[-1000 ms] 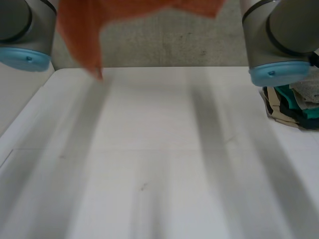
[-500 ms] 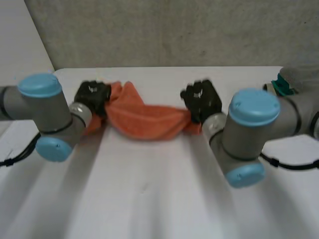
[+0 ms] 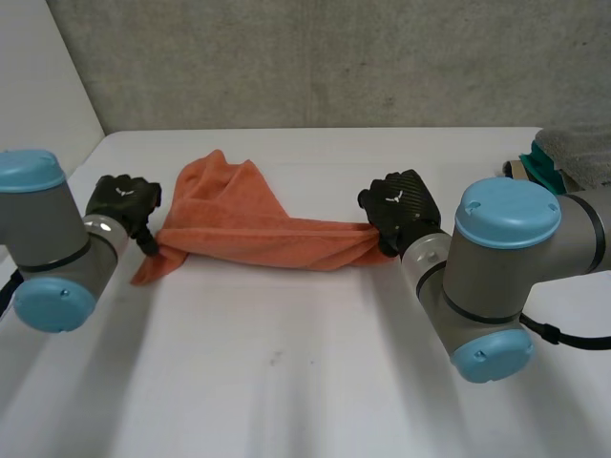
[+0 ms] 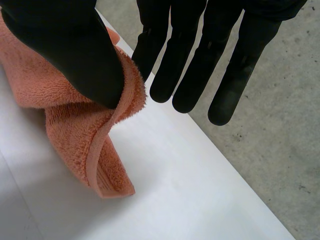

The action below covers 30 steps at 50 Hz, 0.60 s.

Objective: Fold the laundry.

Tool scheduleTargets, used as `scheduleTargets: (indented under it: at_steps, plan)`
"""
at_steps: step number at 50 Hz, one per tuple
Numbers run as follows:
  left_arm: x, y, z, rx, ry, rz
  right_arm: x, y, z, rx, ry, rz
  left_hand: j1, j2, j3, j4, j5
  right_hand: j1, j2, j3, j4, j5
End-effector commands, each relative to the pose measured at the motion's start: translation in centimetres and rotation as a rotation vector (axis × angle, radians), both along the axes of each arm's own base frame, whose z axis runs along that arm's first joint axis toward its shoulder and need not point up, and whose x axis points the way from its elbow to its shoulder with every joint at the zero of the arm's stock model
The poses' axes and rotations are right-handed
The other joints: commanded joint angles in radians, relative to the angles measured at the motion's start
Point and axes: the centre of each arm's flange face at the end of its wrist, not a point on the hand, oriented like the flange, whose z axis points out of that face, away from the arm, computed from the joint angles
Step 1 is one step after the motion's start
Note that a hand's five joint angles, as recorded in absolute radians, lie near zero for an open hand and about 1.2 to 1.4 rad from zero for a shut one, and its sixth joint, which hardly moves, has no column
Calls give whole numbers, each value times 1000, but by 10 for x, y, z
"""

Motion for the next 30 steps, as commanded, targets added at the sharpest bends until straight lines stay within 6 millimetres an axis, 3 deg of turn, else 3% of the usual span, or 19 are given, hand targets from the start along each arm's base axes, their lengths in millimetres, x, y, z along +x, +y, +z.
scheduleTargets:
  at_steps: [1, 8, 14, 20, 25, 30]
  plan:
    - [8, 5, -8, 60, 26, -8, 0, 0, -3, 5, 6, -3, 251, 247, 247, 243, 240, 258, 218, 204, 200, 226]
    - [12, 5, -16, 136, 81, -17, -2, -2, 0, 1, 0, -18, 404, 400, 400, 396, 394, 258, 218, 204, 200, 226]
    - [8, 11, -21, 219, 125, -59, -4, -3, 1, 1, 1, -21, 349, 345, 345, 341, 338, 258, 218, 204, 200, 226]
    - [17, 15, -10, 248, 147, -32, -6, -5, 1, 6, 4, -30, 152, 148, 148, 144, 141, 258, 218, 204, 200, 226]
    - [21, 15, -9, 253, 166, -29, -7, -7, 2, 3, 0, -32, 152, 148, 148, 144, 141, 258, 218, 204, 200, 226]
    - [13, 8, -20, 254, 182, -67, -7, -6, 1, 4, 3, -33, 225, 221, 221, 217, 214, 258, 218, 204, 200, 226]
